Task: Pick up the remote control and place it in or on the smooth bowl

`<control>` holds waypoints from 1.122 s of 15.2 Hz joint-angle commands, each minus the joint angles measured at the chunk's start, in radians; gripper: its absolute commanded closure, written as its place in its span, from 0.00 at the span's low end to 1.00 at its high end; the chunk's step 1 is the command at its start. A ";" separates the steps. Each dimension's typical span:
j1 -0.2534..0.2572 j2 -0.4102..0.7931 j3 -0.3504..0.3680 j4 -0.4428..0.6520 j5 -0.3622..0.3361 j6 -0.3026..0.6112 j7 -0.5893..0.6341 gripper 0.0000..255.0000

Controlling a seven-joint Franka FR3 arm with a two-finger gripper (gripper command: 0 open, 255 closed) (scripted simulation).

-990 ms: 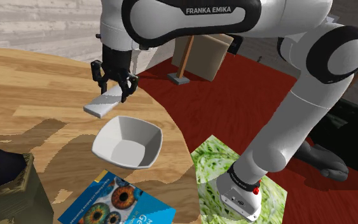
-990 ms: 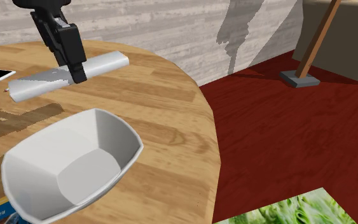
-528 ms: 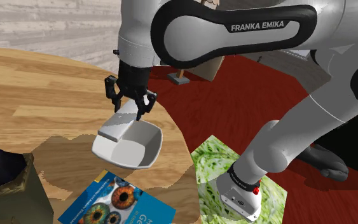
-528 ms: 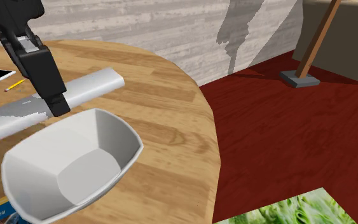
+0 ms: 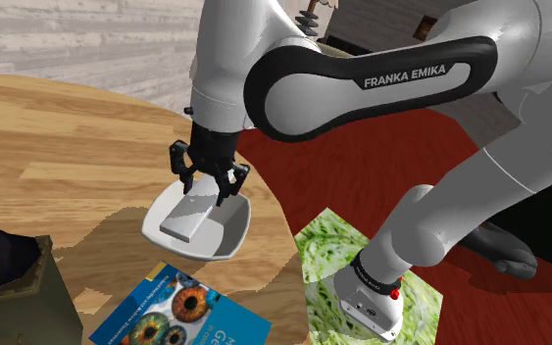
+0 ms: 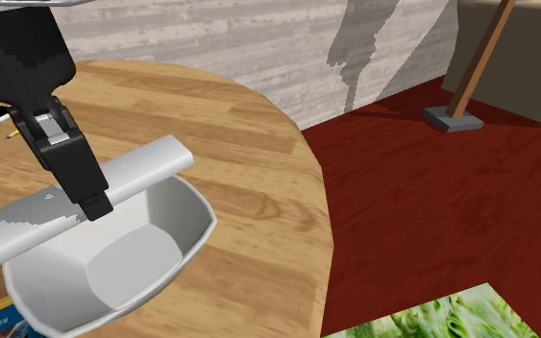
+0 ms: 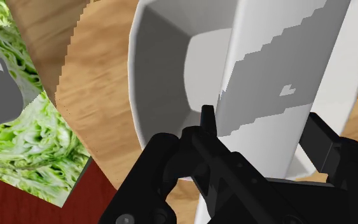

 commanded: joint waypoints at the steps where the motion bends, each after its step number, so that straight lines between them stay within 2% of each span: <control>1: 0.000 0.010 0.004 -0.019 -0.003 0.028 0.003 1.00; 7: -0.002 0.045 0.019 -0.072 -0.018 0.113 0.016 1.00; 15: -0.002 0.048 0.020 -0.075 -0.019 0.117 0.017 1.00; 16: -0.002 0.048 0.020 -0.075 -0.019 0.117 0.017 0.00; 17: -0.002 0.048 0.020 -0.075 -0.019 0.117 0.017 0.00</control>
